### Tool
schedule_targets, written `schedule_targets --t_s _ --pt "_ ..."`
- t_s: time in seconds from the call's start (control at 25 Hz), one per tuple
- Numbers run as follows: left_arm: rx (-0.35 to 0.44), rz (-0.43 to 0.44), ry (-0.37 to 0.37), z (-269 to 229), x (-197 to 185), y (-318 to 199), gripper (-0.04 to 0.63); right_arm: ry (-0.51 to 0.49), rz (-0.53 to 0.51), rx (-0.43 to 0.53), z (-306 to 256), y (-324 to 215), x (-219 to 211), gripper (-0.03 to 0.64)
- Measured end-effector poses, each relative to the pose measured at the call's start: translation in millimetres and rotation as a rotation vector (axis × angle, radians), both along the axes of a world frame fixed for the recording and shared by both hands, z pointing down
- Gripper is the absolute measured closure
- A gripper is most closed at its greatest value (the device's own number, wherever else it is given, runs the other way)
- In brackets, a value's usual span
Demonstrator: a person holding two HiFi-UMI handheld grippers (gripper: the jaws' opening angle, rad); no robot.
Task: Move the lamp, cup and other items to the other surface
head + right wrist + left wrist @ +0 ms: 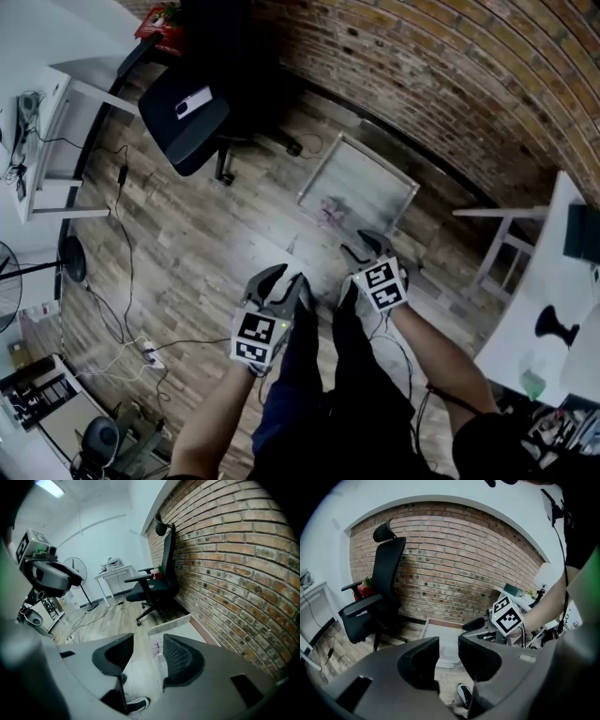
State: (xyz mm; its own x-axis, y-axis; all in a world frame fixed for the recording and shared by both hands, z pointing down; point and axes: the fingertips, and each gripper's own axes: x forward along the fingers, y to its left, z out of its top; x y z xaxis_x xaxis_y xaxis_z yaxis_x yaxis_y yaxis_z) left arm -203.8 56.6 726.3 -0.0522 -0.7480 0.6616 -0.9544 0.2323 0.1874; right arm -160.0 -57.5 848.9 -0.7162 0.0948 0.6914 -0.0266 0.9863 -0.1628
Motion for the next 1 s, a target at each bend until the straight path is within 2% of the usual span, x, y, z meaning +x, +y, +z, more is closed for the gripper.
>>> schedule_targets --t_s 0.12,0.28,0.52,0.72,1.0 --pt "-0.015 0.013 0.044 33 -1 3 0.474 0.034 -0.034 0.037 35 5 -10 0.403" --pt "-0.024 0.032 0.065 78 -14 6 0.474 0.083 -0.06 0.067 91 5 -24 0.368" --pt "-0.055 0.037 0.106 149 -34 29 0.474 0.174 -0.061 0.038 189 5 -45 0.274" --pt "-0.071 0.014 0.114 206 -55 44 0.474 0.204 -0.074 0.004 260 8 -71 0.208" --pt "-0.069 0.0 0.093 242 -76 52 0.474 0.24 -0.1 0.059 316 3 -91 0.196"
